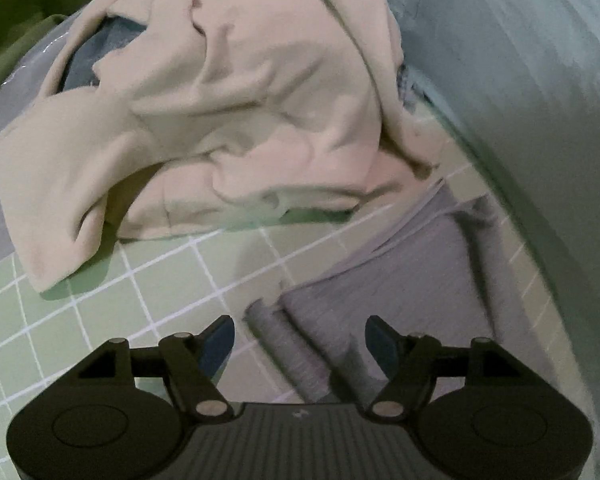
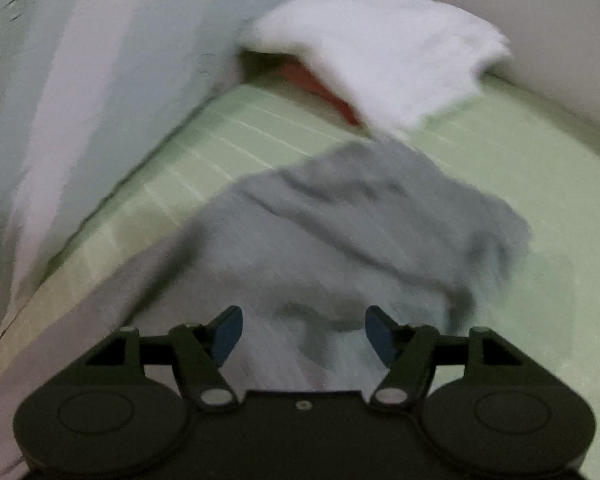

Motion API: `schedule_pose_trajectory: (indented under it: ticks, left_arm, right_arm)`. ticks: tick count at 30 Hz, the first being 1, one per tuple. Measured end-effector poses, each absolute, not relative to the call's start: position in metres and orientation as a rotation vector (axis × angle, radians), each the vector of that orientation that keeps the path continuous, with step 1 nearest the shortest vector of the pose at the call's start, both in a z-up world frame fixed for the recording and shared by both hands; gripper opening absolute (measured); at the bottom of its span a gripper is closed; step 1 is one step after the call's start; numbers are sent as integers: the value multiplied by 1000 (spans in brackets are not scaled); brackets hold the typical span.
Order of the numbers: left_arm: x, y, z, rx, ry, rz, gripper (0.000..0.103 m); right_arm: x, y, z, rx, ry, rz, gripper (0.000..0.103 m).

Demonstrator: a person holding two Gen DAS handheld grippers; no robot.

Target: Fold clothes

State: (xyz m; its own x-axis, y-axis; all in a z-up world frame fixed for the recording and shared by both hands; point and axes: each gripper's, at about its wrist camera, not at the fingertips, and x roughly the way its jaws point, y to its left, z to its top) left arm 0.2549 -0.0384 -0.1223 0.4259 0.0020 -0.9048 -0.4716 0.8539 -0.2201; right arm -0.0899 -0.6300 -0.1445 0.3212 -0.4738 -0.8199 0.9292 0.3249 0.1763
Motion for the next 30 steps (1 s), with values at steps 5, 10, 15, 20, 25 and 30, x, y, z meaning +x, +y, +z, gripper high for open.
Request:
schedule_pose_trajectory:
  ticks: [5, 10, 15, 20, 25, 30]
  left_arm:
    - [264, -48, -133, -476, 1115, 281, 73]
    - [264, -56, -130, -439, 1098, 300, 31]
    - [260, -51, -130, -422, 1083, 289, 4]
    - [238, -35, -126, -464, 1067, 292, 4]
    - [194, -14, -117, -411, 1052, 305, 4]
    - [131, 23, -115, -380, 1072, 349, 4]
  right_arm:
    - [-101, -612, -163, 815, 771, -1121, 78]
    - [-106, -599, -175, 839, 796, -1165, 80]
    - [-103, -597, -176, 760, 814, -1132, 56]
    - [-110, -601, -171, 748, 804, -1057, 2]
    - [-137, -595, -171, 723, 800, -1050, 2]
    - [-173, -584, -174, 677, 824, -1025, 2]
